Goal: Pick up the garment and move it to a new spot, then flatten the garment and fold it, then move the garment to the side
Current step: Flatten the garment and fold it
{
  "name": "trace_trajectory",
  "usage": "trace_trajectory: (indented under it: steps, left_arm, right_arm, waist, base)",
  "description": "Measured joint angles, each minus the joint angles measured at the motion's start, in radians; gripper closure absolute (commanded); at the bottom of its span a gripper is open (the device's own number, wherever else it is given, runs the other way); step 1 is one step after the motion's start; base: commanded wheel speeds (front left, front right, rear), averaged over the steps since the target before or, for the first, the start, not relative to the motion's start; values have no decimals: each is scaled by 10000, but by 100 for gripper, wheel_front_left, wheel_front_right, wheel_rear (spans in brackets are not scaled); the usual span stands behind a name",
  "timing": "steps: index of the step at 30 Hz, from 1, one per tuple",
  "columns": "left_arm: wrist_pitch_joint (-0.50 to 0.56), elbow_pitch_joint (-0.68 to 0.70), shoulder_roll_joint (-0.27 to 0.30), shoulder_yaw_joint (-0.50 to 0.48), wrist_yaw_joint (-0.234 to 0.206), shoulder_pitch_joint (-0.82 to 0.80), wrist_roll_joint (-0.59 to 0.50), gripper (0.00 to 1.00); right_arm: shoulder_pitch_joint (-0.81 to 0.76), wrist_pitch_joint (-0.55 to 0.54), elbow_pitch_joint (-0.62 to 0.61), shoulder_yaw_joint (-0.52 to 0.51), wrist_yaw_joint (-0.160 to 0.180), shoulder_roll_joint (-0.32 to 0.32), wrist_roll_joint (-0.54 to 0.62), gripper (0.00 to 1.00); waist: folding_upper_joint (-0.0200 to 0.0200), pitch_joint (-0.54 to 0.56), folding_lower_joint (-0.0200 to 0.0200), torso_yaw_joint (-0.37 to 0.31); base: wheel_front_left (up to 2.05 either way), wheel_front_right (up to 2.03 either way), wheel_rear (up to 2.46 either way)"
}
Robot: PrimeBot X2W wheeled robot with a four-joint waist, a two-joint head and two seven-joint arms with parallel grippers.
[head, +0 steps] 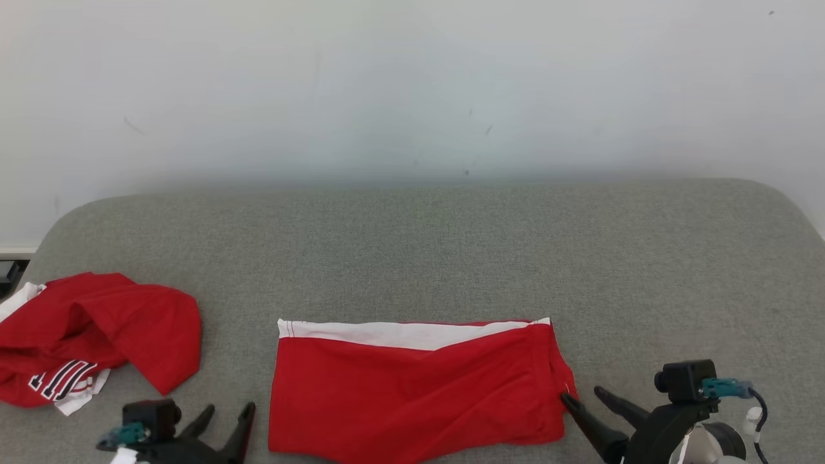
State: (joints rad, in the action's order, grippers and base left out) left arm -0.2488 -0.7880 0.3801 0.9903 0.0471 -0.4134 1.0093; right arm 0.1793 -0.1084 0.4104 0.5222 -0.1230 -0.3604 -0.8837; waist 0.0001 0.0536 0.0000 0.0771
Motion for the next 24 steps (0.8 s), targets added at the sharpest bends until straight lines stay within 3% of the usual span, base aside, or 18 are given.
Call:
trace_trajectory:
  steps: [3,9,17,24]
  left_arm:
    - [0,591,219,-614,-500,15,-42,0]
    - [0,1639,408,-1317,-1367,260,-623,0]
    - [0,3010,828,-2495,-1705,1263,-1185,0]
    - [0,3992,934,-3340,-1712,1993,-1839,0]
  right_arm:
    - [-85,447,-646,-318,21,-65,-44,0]
    - [-81,1377,-1250,-782,746,-90,382,0]
    - [-592,2345,-1965,-1035,1452,-90,863,0]
    - [-1091,2690,-2249,-1133,1948,-134,1118,0]
  waist:
    - [0,64,0,-42]
    - [0,122,0,-124]
    - [0,154,0,-253]
    - [0,83,0,-205]
  base:
    - [0,0,0]
    - [0,0,0]
    - [0,0,0]
    - [0,0,0]
